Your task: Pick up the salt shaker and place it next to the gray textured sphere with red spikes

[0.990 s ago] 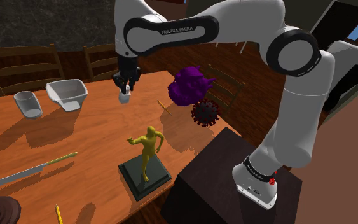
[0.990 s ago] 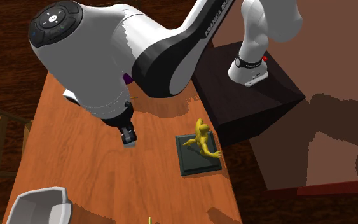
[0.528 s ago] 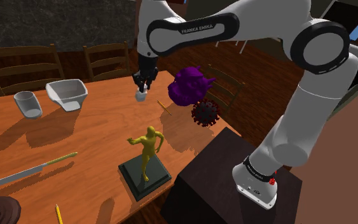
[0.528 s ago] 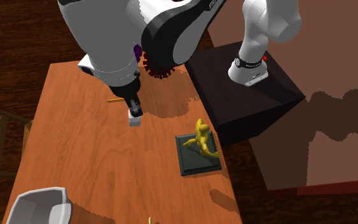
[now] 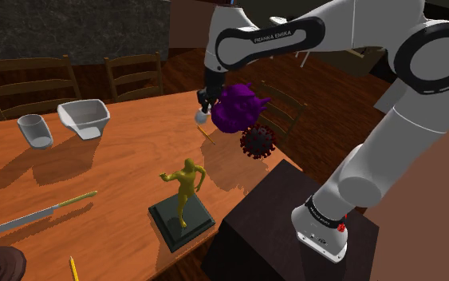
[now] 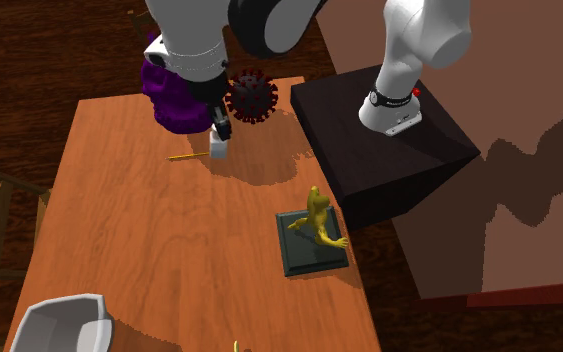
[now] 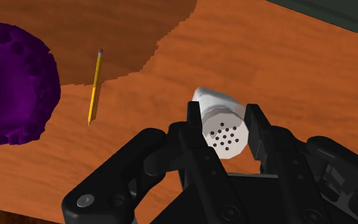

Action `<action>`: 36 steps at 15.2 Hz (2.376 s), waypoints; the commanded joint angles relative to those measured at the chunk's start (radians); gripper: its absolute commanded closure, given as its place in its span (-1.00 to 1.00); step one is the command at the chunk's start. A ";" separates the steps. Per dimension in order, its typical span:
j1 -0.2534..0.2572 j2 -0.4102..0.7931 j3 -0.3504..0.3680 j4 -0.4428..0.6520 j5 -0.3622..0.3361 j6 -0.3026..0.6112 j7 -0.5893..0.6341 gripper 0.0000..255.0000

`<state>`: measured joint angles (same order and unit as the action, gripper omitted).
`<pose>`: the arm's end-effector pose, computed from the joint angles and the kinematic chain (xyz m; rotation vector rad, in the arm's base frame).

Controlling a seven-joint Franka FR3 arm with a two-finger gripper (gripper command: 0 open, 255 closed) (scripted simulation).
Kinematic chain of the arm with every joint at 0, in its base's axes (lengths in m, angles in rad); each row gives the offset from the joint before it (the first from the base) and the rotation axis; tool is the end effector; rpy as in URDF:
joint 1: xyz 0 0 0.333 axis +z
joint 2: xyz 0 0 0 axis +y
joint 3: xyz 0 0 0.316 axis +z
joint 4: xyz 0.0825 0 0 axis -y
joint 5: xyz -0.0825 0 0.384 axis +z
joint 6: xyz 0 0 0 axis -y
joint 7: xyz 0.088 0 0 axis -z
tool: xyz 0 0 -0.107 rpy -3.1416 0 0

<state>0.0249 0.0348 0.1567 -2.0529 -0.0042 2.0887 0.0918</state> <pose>0.5471 0.0997 0.4212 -3.1363 -0.1440 -0.0018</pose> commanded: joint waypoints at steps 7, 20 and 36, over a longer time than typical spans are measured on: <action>-0.087 -0.148 -0.093 -0.174 0.015 0.026 -0.189 1.00; -0.232 -0.264 -0.286 -0.296 -0.027 0.033 -0.502 1.00; -0.402 -0.165 -0.544 -0.181 -0.050 0.023 -0.917 1.00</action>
<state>-0.3677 -0.1424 -0.3719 -2.2487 -0.0571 2.1140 -0.7974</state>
